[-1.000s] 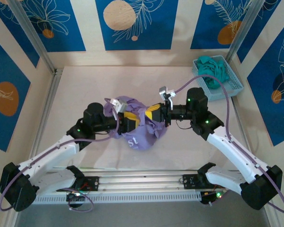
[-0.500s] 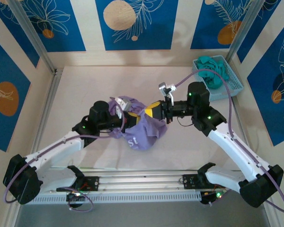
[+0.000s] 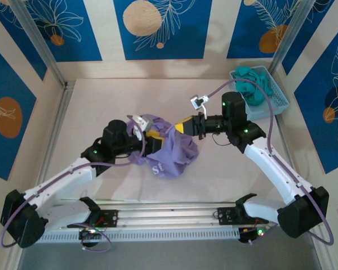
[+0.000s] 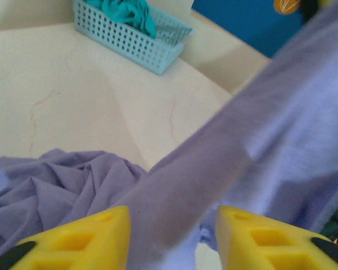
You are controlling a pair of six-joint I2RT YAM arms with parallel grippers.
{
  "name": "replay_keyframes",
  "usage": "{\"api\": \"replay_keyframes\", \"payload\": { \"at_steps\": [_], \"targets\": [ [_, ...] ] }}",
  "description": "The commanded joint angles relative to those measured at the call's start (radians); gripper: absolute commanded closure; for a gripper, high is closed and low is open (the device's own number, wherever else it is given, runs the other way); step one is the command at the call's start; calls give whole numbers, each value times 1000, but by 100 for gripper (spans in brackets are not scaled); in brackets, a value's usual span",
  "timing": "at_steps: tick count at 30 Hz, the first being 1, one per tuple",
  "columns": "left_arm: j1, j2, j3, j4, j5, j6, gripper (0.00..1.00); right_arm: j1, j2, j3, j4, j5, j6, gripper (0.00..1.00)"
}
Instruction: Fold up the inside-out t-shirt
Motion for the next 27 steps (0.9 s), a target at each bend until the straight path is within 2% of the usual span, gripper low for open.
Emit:
{"api": "replay_keyframes", "payload": {
  "at_steps": [1,5,13,15,17,18,19,21,23,25,27],
  "targets": [
    [-14,-52,-6,45,2,36,51,-21,-14,3,-61,-68,-59,100],
    [-39,-9,53,39,17,74,45,-25,-4,-9,-72,-114,-85,100],
    [-95,138,170,-22,55,144,45,-49,-28,-45,-27,-144,-57,100],
    [-103,168,186,-5,86,134,50,-50,-23,-59,0,-153,-38,100],
    [-104,200,210,-2,97,113,69,-58,-14,-67,10,-139,-22,100],
    [-104,212,226,-16,78,94,83,-69,-12,-67,-9,-94,-10,100],
    [-105,221,241,-39,55,72,92,-93,-8,-61,-53,-6,8,100],
    [-104,225,262,-76,22,9,100,-131,-4,-42,-178,219,-2,95],
    [-100,220,256,-63,37,-83,100,-126,-16,-44,-257,458,-51,86],
    [-99,216,249,-61,52,-154,100,-113,-43,-63,-261,537,-69,78],
    [-99,210,250,-95,31,-180,100,-98,-89,-100,-213,528,-86,71]
  ]
}}
